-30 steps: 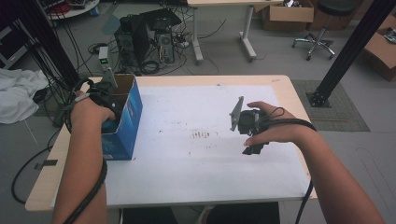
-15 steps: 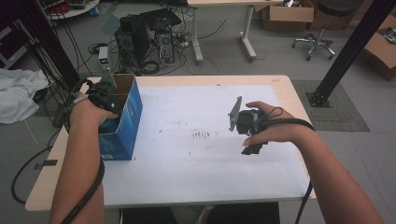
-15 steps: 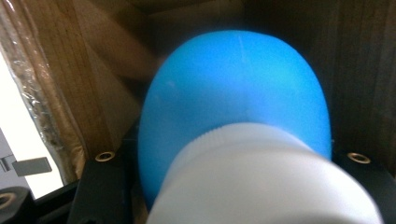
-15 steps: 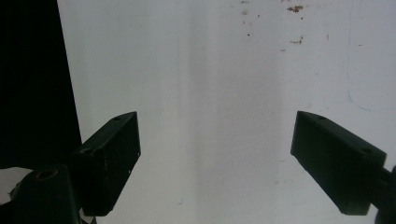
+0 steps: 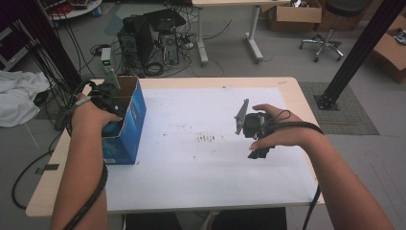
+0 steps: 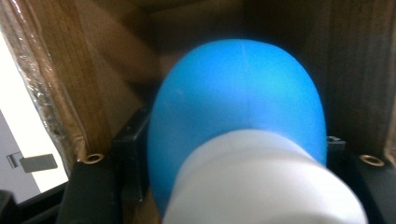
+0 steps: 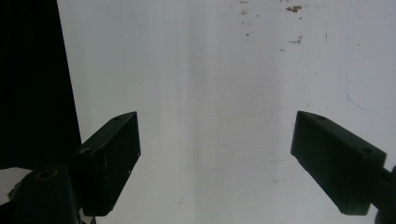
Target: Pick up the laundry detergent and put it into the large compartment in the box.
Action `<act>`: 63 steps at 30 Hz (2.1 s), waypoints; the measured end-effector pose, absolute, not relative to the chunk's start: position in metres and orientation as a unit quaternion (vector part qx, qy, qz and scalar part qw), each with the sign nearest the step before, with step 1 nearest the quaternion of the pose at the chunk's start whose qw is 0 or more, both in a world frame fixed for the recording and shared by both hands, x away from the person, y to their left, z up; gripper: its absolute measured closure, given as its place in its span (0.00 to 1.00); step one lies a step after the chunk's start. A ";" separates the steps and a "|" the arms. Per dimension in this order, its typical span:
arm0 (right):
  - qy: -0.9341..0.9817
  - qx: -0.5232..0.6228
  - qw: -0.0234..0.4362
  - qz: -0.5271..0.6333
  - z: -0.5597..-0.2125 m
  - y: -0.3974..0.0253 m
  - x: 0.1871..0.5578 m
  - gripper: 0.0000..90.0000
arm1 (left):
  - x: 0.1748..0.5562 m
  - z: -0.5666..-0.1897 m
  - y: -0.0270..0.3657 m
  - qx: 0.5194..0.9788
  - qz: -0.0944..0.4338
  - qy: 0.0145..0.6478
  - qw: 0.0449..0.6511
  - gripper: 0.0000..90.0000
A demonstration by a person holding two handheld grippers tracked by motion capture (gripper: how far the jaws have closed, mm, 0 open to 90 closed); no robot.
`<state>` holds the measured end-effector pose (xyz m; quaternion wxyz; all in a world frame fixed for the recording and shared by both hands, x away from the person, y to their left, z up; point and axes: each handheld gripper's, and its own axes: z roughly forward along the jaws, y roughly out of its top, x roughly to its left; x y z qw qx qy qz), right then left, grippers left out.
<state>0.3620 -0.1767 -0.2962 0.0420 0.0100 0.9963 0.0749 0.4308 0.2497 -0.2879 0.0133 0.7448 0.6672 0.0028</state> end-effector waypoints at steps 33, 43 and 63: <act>0.996 0.005 0.044 0.080 -0.292 -0.173 0.361 0.18 | 0.422 -0.239 0.250 0.746 0.034 0.664 0.028 0.29; 0.995 0.002 0.048 0.083 -0.290 -0.172 0.360 0.18 | 0.417 -0.222 0.251 0.748 0.039 0.661 0.037 0.23; 0.996 0.001 0.047 0.081 -0.289 -0.171 0.358 0.18 | 0.410 -0.195 0.234 0.778 0.039 0.625 0.045 0.11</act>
